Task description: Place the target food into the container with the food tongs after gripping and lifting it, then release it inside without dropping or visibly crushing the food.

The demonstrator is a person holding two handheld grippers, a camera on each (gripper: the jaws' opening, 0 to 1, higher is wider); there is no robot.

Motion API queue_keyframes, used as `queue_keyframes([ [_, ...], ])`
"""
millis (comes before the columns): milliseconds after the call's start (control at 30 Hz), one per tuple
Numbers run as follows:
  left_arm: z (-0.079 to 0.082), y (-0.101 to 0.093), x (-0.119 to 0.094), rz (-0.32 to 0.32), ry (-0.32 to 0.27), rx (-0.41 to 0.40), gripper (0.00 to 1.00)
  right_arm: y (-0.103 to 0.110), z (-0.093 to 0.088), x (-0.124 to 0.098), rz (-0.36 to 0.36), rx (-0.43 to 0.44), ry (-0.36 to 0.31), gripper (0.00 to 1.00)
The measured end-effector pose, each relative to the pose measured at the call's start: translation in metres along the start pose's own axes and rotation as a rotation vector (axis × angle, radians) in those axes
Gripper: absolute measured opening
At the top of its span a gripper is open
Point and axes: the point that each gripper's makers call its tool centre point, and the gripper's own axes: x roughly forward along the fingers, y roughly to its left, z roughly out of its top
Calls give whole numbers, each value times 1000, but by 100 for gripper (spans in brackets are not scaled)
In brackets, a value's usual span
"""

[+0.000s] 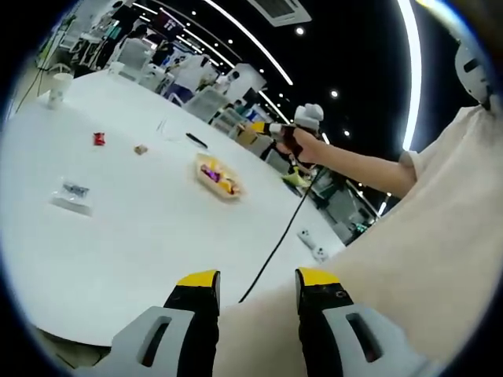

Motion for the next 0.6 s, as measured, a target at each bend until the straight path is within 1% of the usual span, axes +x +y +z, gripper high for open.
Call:
queue_keyframes([
  [433, 0, 0, 2, -6, 1, -1, 37, -1, -3, 0, 3, 20, 6, 24],
  [600, -1, 0, 1, -3, 1, -6, 37, 5, -5, 4, 15, 25, 11, 24],
])
